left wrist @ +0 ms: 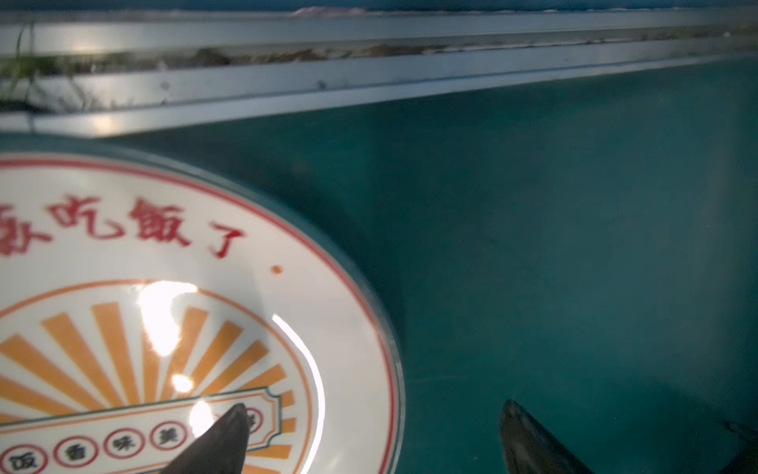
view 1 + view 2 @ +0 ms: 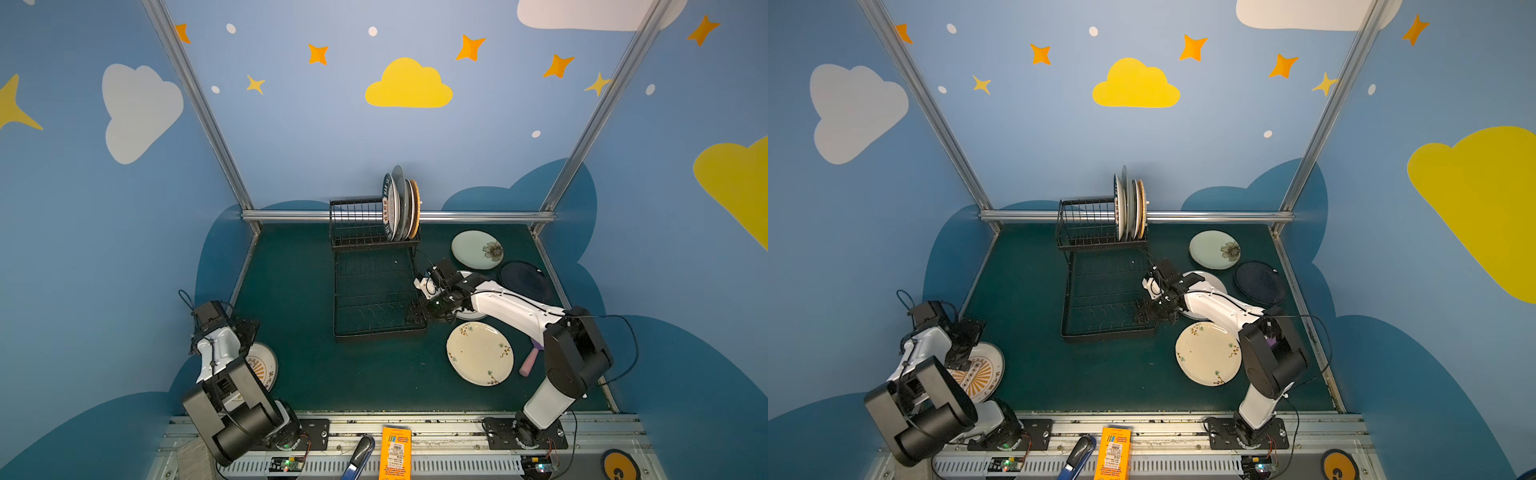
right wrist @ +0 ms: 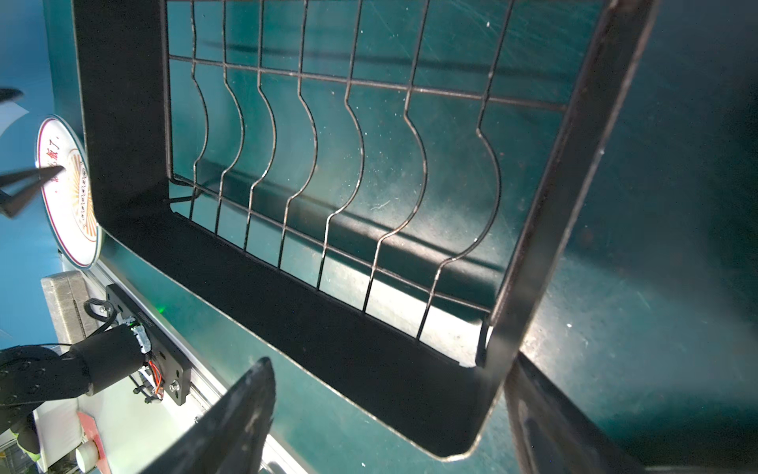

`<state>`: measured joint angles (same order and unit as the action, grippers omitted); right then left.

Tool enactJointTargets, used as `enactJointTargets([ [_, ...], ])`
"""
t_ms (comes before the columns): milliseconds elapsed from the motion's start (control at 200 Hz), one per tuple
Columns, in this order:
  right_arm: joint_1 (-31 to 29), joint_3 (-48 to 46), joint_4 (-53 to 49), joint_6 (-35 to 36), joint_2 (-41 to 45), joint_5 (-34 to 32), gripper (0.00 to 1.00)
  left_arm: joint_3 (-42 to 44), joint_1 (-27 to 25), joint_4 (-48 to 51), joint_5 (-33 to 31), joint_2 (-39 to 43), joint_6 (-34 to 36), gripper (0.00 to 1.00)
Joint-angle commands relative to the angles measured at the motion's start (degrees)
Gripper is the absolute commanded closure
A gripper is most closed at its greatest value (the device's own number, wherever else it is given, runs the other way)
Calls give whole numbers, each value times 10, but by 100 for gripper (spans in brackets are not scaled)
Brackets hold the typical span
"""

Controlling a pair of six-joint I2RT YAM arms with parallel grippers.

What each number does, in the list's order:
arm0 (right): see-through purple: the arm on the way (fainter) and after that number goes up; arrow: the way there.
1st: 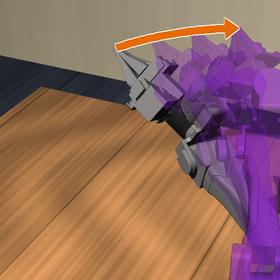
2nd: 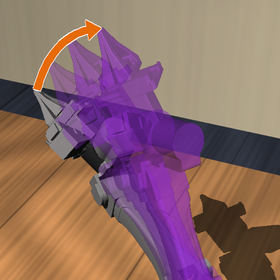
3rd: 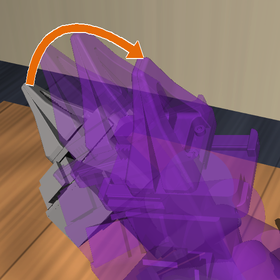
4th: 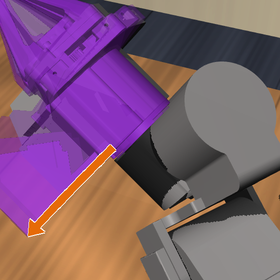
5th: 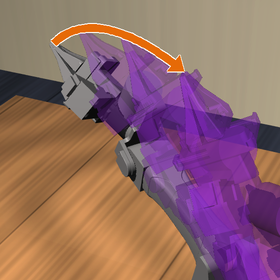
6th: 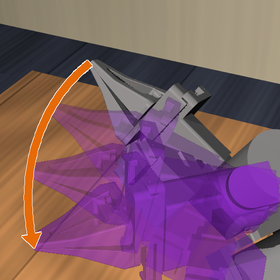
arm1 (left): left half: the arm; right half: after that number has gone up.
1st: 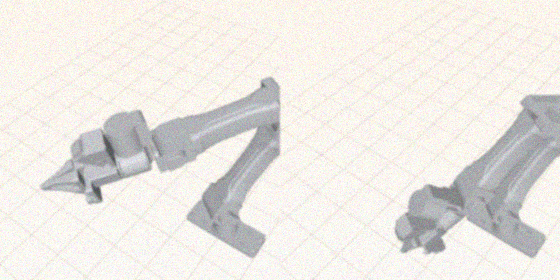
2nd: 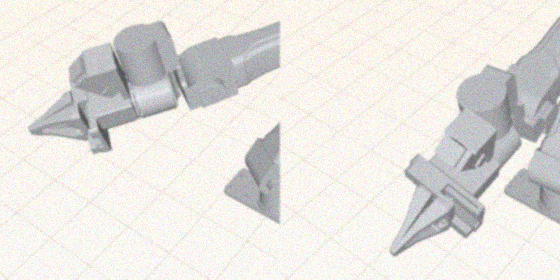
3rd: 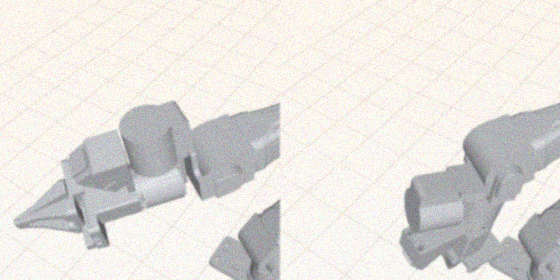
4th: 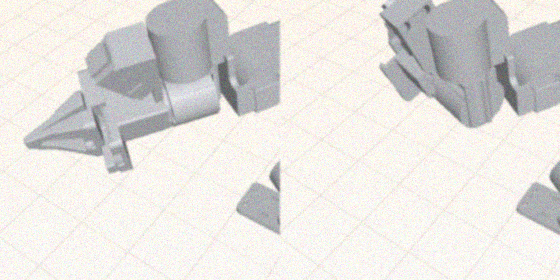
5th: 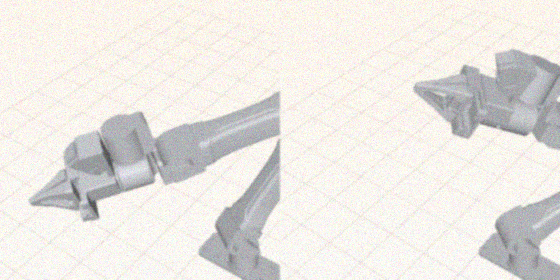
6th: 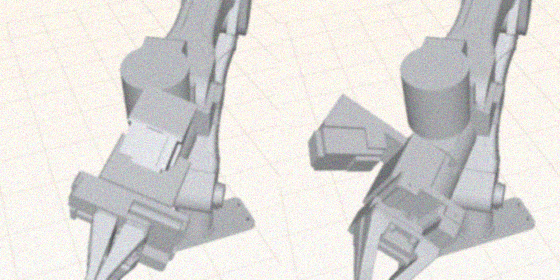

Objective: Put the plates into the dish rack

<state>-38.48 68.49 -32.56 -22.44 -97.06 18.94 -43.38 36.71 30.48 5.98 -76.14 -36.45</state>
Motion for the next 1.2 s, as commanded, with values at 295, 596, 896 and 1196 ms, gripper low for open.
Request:
enactJointTargets([
  [295,-6,-2,15,12,9,54,16,-128,-172,203,-251,-158,-37,33],
  [596,-7,1,-6,14,15,48,16,-183,-240,282,-359,-234,-164,34],
  [896,-8,8,-26,14,22,34,16,-202,-243,273,-359,-285,-171,34],
  [1196,-11,15,-29,10,21,30,17,-237,-243,301,-358,-328,-175,40],
])
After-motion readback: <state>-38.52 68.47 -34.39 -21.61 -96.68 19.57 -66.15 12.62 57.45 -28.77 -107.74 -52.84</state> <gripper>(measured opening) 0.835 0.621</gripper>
